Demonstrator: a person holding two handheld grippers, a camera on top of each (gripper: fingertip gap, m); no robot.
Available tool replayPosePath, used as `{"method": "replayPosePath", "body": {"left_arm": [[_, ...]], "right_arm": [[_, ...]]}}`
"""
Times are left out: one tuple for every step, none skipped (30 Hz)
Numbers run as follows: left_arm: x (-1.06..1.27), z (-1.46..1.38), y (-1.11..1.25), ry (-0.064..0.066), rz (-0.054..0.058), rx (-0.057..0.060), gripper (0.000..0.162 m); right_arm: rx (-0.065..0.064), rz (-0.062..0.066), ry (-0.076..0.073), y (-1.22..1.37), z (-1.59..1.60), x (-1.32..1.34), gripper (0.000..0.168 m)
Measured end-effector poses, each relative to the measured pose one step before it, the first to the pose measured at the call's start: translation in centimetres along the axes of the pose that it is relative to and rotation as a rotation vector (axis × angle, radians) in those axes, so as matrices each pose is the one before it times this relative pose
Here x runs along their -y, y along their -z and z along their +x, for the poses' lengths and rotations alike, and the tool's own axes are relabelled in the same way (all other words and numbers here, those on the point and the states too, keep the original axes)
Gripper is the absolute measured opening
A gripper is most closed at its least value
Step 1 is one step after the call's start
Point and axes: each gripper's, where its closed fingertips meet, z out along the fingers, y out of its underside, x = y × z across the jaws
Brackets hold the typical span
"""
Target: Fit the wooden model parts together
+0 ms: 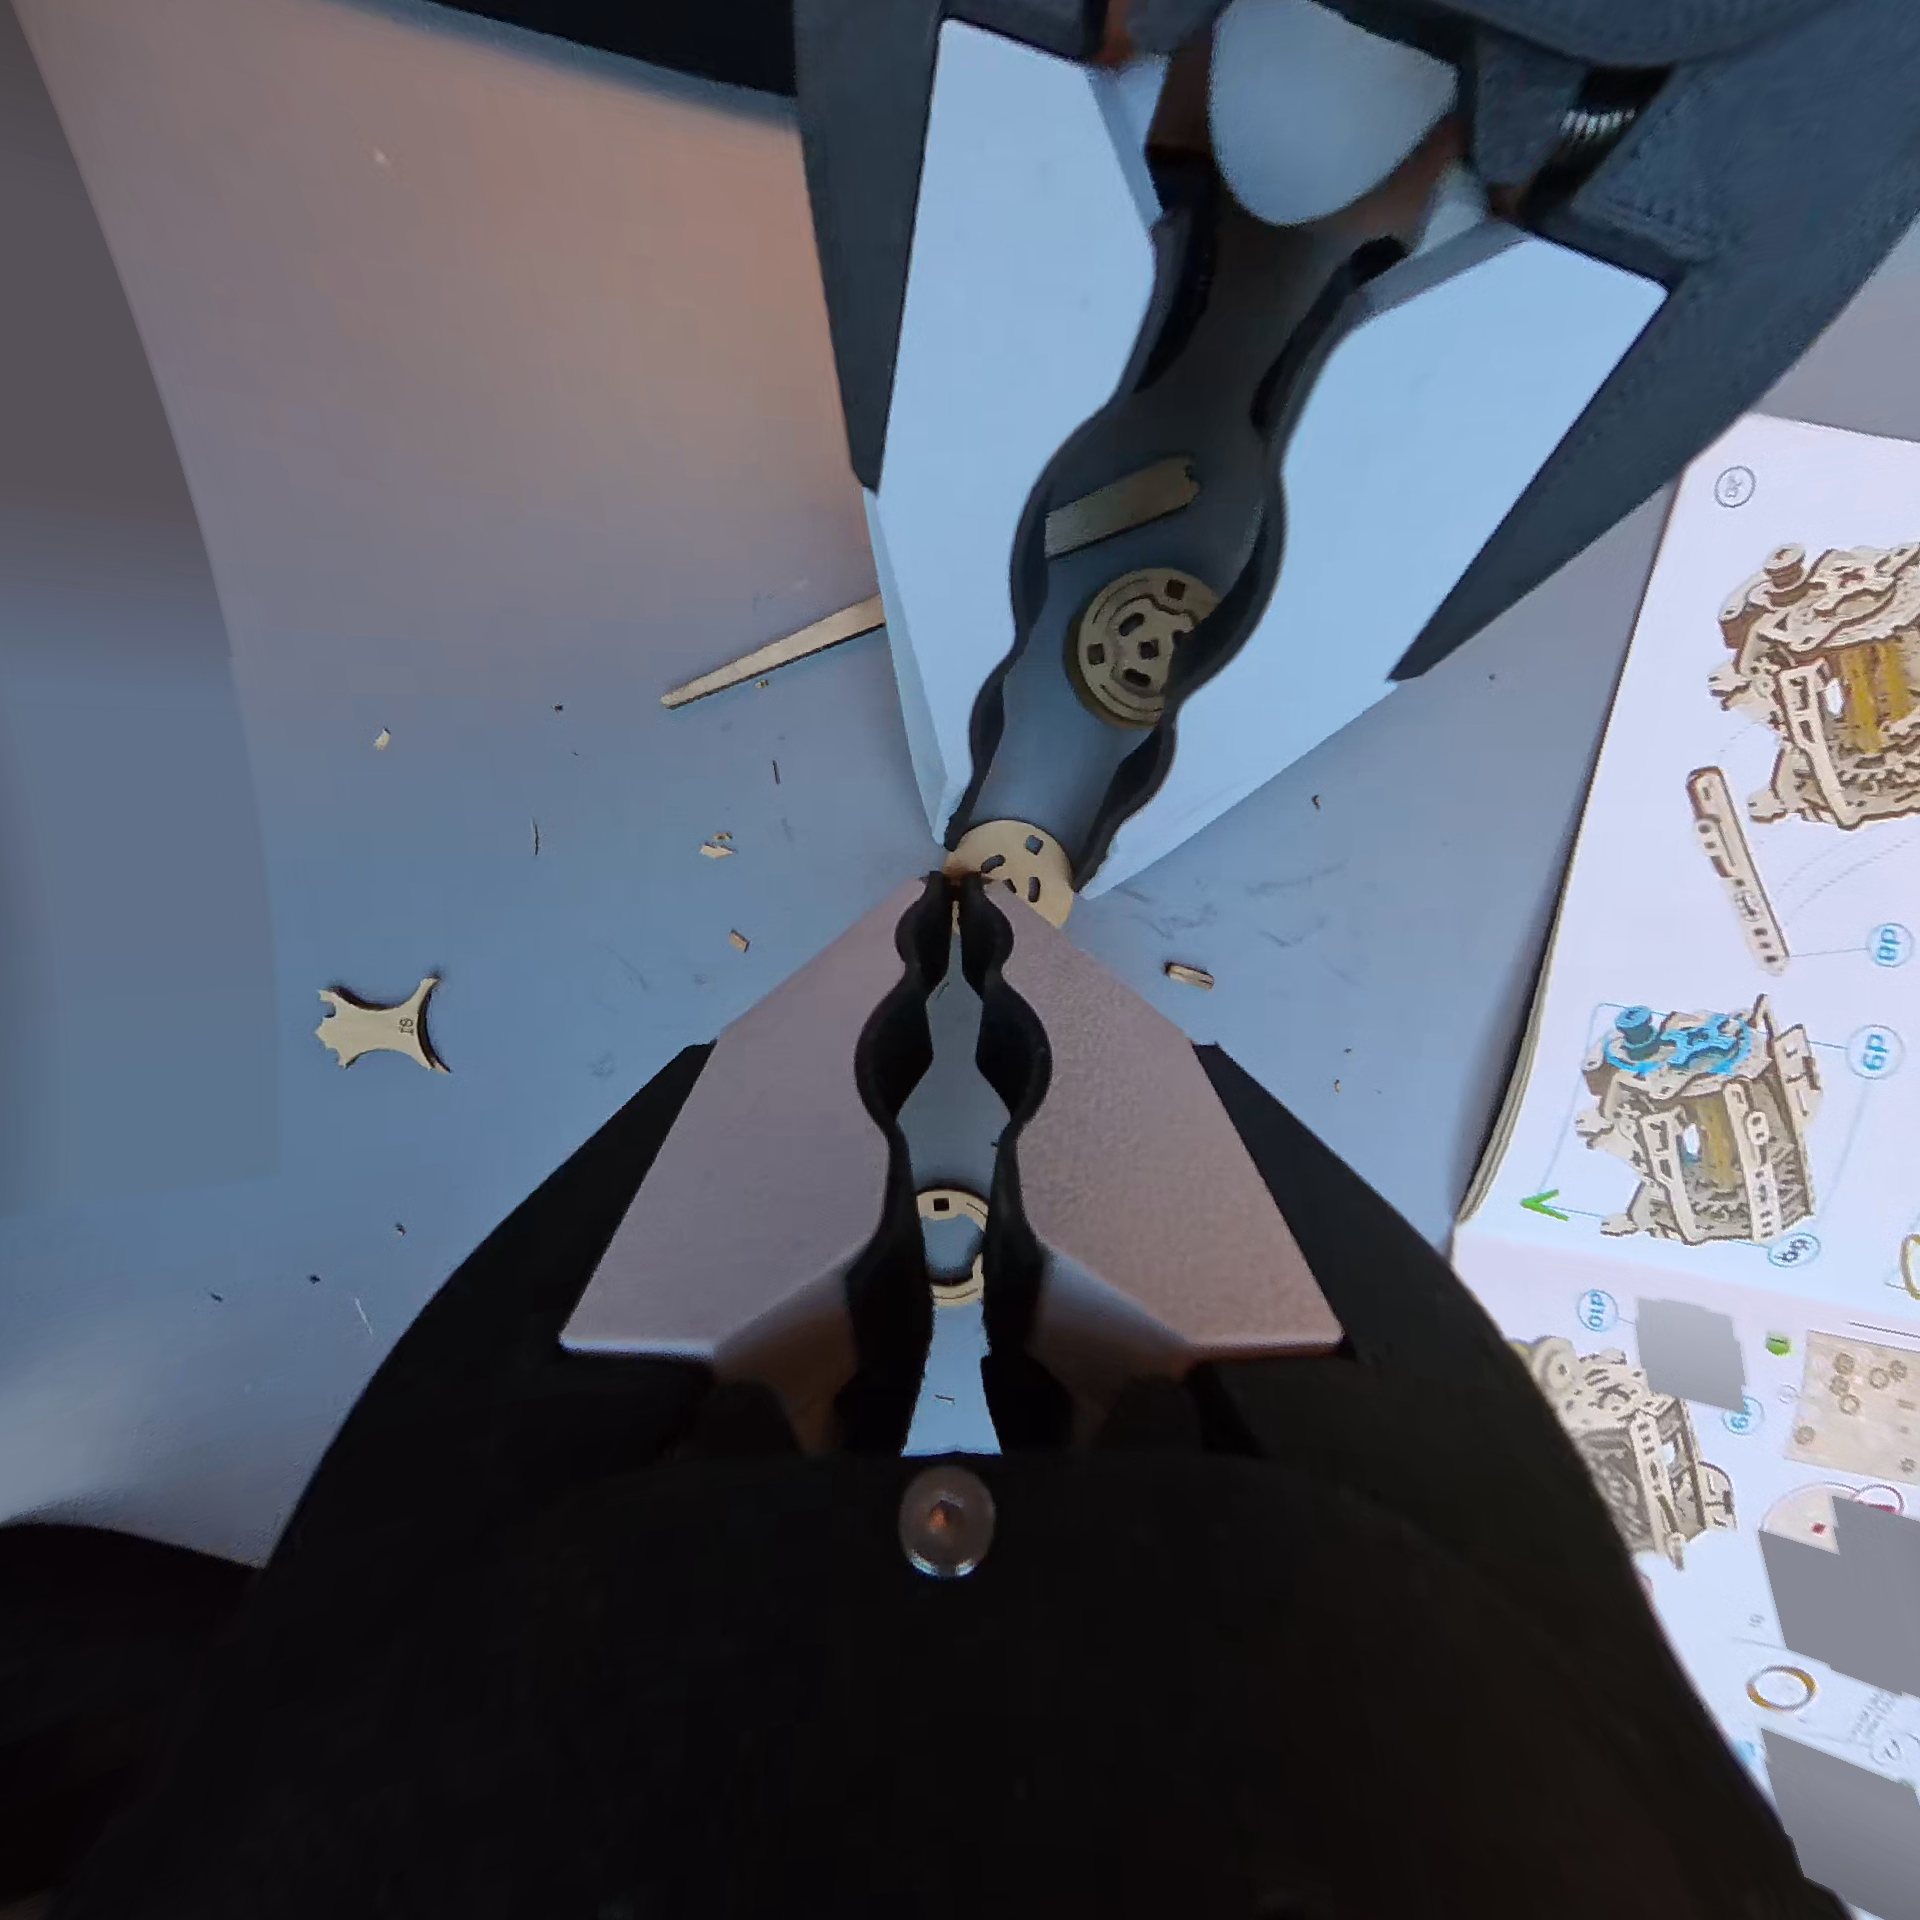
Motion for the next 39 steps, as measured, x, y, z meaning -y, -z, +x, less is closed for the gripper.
{"method": "replayPosePath", "body": {"left_arm": [[0.002,0.005,-0.001,0.0029,0.0002,-0.0019,0.021],[-0.004,0.003,0.004,0.0013,0.0,-0.0011,0.021],[-0.007,-0.003,-0.008,0.0003,-0.0001,-0.0003,0.021],[-0.001,0.007,0.002,-0.0002,0.0,0.0001,0.021],[0.001,-0.005,-0.001,0.0004,0.0,-0.0001,0.021],[0.0,0.003,0.0,0.0002,0.0,-0.0001,0.021],[0.002,-0.001,-0.002,0.0006,0.0,-0.0004,0.021],[0.0,-0.006,0.0,-0.0003,0.0,0.0002,0.021],[0.001,0.001,-0.002,-0.0017,-0.0001,0.0013,0.021],[-0.001,0.002,0.0,-0.0022,-0.0002,0.0017,0.021],[-0.006,0.0,-0.01,-0.0011,-0.0001,0.001,0.021],[0.006,0.007,-0.007,0.0005,0.0,-0.0001,0.021],[0.0,0.002,0.001,-0.0005,0.0001,0.0003,0.021],[0.0,-0.001,0.0,0.0,0.0,0.0001,0.021],[0.004,0.008,-0.004,-0.0008,0.0,0.0006,0.021],[-0.001,-0.007,0.002,-0.0009,0.0,0.0007,0.021],[-0.004,-0.003,0.005,0.0006,0.0001,-0.0003,0.021],[-0.007,0.002,-0.008,0.0006,0.0,-0.0005,0.021],[0.0,0.002,0.0,0.0001,0.0,-0.0001,0.021],[0.0,-0.001,0.001,-0.0008,0.0001,0.0004,0.021],[0.001,0.004,0.001,-0.0003,0.0001,0.0002,0.021],[0.004,0.007,-0.004,-0.0012,0.0,0.0004,0.021],[-0.004,0.028,-0.008,-0.0049,0.0,0.0014,0.021],[-0.004,0.012,0.008,-0.0057,-0.0001,0.0027,0.021],[0.002,0.016,0.001,-0.0025,0.0001,0.0012,0.021],[0.002,0.012,0.0,-0.0022,0.0,0.0009,0.022],[-0.002,-0.002,0.005,-0.0021,0.0,0.0012,0.022],[-0.002,0.001,0.005,-0.0019,0.0001,0.001,0.022],[0.006,0.02,0.013,-0.0028,0.0003,0.0006,0.022],[0.002,0.011,0.001,-0.0032,0.0,0.0013,0.022],[-0.001,0.014,0.024,-0.0044,0.0003,0.0016,0.022],[0.009,0.0,0.034,-0.0052,0.0006,0.0042,0.022],[0.032,-0.05,0.021,-0.0057,0.0018,0.0084,0.022],[0.146,-0.094,0.122,-0.006,0.0096,0.0121,0.023],[0.326,-0.277,0.288,-0.0026,0.0198,0.0204,0.025],[0.506,-0.262,0.435,0.0049,0.0279,0.0148,0.026],[0.676,-0.11,0.563,0.0136,0.0369,0.0028,0.026],[0.749,-0.087,0.622,0.0186,0.0436,-0.0002,0.026],[0.695,-0.039,0.581,0.018,0.0412,-0.0031,0.025]], "right_arm": [[-0.0186,-0.0105,0.0101,-0.001,-0.025,-0.044,0.001],[-0.0174,-0.0058,0.0121,0.003,0.0,0.007,0.0],[-0.0083,-0.001,-0.0048,-0.005,-0.007,-0.01,0.0],[-0.0085,-0.0035,0.0032,0.001,-0.007,-0.011,0.001],[-0.0111,-0.0058,0.006,-0.011,0.012,0.005,0.0],[-0.0081,-0.0121,0.0037,-0.005,0.014,-0.011,0.001],[-0.0011,-0.0133,0.0024,-0.01,0.008,0.002,0.001],[0.0113,-0.0049,-0.0071,-0.014,0.013,0.033,0.001],[0.0239,0.0016,-0.0155,-0.018,0.026,0.042,0.001],[0.0303,0.0082,-0.0165,0.002,0.019,0.031,0.001],[0.0246,0.0046,-0.0197,0.007,0.007,0.02,0.001],[0.0045,-0.0031,-0.0018,-0.008,-0.005,-0.011,0.001],[-0.0128,-0.0092,0.0078,0.004,0.001,-0.006,0.001],[-0.0261,-0.0092,0.021,-0.005,-0.016,-0.02,0.001],[-0.0257,-0.0056,0.0151,-0.004,-0.018,-0.021,0.001],[-0.0256,-0.0012,0.0163,-0.003,-0.012,-0.006,0.001],[-0.0226,0.0037,0.0197,-0.011,0.017,-0.005,0.001],[-0.0053,0.0059,-0.0037,0.001,-0.004,0.007,0.001],[0.0158,0.0109,-0.0199,0.005,-0.008,0.016,0.001],[0.0217,0.015,-0.0185,-0.004,-0.011,0.043,0.001],[0.0198,0.0206,-0.017,0.007,-0.004,0.065,0.002],[0.0199,0.0219,-0.0099,0.035,-0.029,0.01,0.002],[0.0098,0.0099,-0.0002,0.071,0.02,-0.065,0.002],[-0.0039,0.0092,0.0122,0.233,0.11,-0.037,0.01],[-0.0238,0.0331,0.0015,0.56,0.398,0.2,0.019],[-0.0106,0.0406,-0.0018,0.877,0.308,0.22,0.017],[-0.0052,0.0456,-0.0019,1.032,0.279,0.23,0.015],[-0.0249,0.0444,-0.0052,1.094,0.619,0.122,0.013],[-0.0315,0.0383,-0.0085,0.99,0.805,-0.098,0.012],[-0.0156,0.0288,-0.0101,0.756,0.585,-0.329,0.011],[-0.006,0.0171,-0.0079,0.512,0.377,-0.53,0.01],[-0.0107,0.0086,-0.0048,0.296,0.339,-0.609,0.01],[-0.0111,0.0029,-0.0001,0.069,0.266,-0.571,0.01],[0.0025,-0.0104,0.0095,-0.154,0.033,-0.619,0.01],[-0.0049,-0.0298,0.013,-0.294,0.209,-0.793,0.01],[-0.0167,-0.0361,0.01,-0.383,0.438,-0.814,0.01],[-0.0078,-0.0236,0.0033,-0.427,0.291,-0.579,0.01],[0.0076,-0.0064,-0.0031,-0.439,0.058,-0.31,0.01],[0.0165,0.0073,-0.0059,-0.412,-0.061,-0.117,0.01]]}}
